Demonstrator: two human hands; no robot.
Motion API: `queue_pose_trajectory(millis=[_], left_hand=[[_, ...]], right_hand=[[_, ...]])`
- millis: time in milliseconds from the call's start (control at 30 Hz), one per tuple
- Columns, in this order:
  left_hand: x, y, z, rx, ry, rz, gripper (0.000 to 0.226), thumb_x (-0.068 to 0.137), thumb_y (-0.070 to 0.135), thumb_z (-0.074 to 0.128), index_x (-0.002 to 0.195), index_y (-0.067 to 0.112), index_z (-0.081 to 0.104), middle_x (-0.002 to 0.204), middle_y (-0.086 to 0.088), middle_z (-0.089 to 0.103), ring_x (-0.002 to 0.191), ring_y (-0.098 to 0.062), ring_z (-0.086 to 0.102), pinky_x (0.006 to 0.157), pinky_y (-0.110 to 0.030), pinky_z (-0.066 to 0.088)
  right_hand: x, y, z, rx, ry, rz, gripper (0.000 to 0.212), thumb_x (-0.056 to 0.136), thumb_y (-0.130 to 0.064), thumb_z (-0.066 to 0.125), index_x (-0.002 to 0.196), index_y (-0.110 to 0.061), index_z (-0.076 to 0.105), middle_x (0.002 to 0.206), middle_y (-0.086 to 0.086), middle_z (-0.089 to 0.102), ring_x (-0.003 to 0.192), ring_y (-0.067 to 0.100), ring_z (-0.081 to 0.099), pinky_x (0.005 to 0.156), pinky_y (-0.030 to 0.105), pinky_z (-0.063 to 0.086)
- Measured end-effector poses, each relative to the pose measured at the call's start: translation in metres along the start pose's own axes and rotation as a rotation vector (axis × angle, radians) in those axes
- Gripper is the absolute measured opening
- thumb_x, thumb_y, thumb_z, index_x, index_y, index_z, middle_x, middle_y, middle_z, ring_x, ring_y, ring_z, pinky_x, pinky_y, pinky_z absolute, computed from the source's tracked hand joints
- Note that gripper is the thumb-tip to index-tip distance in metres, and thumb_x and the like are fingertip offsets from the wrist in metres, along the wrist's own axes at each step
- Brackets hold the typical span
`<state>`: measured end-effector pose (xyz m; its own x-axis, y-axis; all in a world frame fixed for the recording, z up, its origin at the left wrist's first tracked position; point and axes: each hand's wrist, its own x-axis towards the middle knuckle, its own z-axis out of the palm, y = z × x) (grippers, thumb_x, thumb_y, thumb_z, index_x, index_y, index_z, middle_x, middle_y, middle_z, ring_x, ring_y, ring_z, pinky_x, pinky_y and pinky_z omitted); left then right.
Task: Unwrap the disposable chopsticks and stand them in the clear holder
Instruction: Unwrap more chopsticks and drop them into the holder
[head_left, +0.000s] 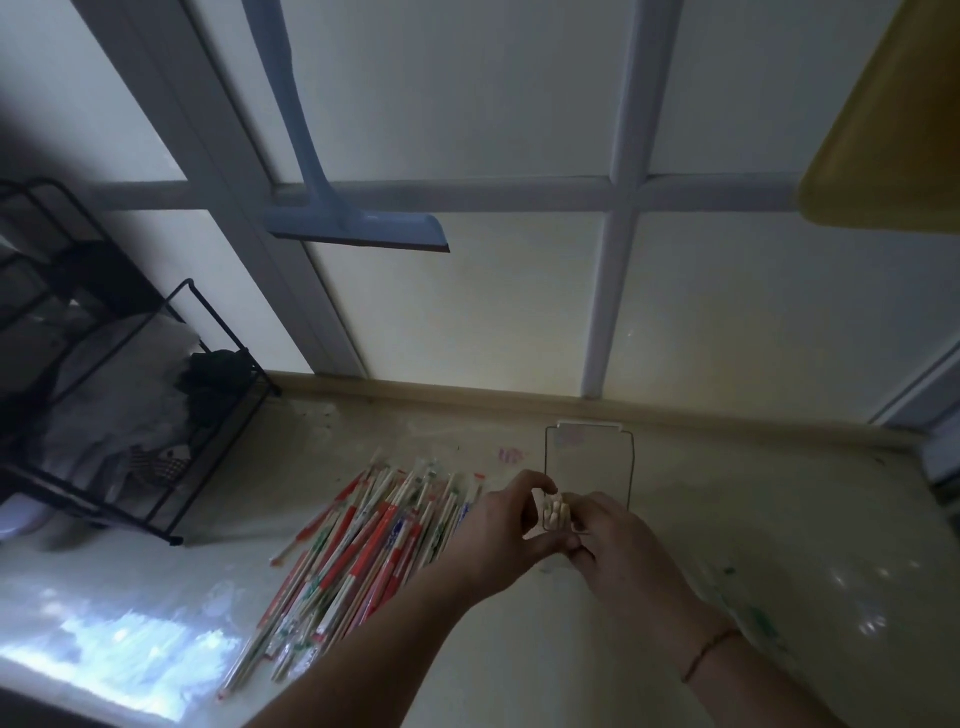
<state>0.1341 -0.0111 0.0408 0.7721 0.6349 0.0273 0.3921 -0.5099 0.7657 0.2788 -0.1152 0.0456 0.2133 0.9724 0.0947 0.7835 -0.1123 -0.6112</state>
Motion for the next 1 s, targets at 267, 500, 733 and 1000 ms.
queue_pose_trajectory(millis=[267, 500, 733, 1000], left_hand=[[-0.036, -0.021, -0.01, 0.058, 0.095, -0.067, 0.058, 0.082, 0.069, 0.055, 0.126, 0.034, 0.042, 0.08, 0.015, 0.048, 0.064, 0.001, 0.046, 0.058, -0.016, 0.037], [-0.087, -0.071, -0.009, 0.704, -0.079, -0.568, 0.039, 0.092, 0.055, 0.043, 0.108, 0.022, 0.056, 0.11, 0.0, 0.068, 0.102, -0.025, 0.065, 0.077, -0.032, 0.05], [-0.081, -0.072, -0.008, 0.855, -0.227, -0.494, 0.03, 0.099, 0.03, 0.04, 0.119, 0.017, 0.058, 0.116, -0.005, 0.066, 0.105, -0.026, 0.065, 0.078, -0.031, 0.047], [-0.102, -0.07, -0.026, 0.696, -0.201, -0.369, 0.029, 0.091, 0.035, 0.043, 0.107, 0.017, 0.06, 0.108, -0.003, 0.066, 0.098, -0.027, 0.065, 0.076, -0.03, 0.05]], right_hand=[[-0.016, 0.015, -0.005, -0.052, 0.153, -0.048, 0.044, 0.079, -0.014, 0.075, 0.122, -0.01, 0.063, 0.112, 0.003, 0.062, 0.096, 0.018, 0.063, 0.083, 0.021, 0.047], [-0.088, 0.046, -0.003, -0.524, 0.528, -0.397, 0.01, 0.077, -0.015, 0.067, 0.075, -0.014, 0.077, 0.067, 0.002, 0.067, 0.064, 0.022, 0.055, 0.078, 0.035, 0.047], [-0.086, 0.002, 0.006, -0.505, 0.365, -0.49, 0.016, 0.075, -0.018, 0.062, 0.069, -0.025, 0.075, 0.064, -0.012, 0.062, 0.072, 0.004, 0.047, 0.099, 0.05, 0.041], [-0.081, -0.052, 0.019, -0.324, 0.309, -0.491, 0.01, 0.074, -0.011, 0.067, 0.075, -0.017, 0.074, 0.072, -0.003, 0.062, 0.061, 0.012, 0.059, 0.108, 0.011, 0.022]])
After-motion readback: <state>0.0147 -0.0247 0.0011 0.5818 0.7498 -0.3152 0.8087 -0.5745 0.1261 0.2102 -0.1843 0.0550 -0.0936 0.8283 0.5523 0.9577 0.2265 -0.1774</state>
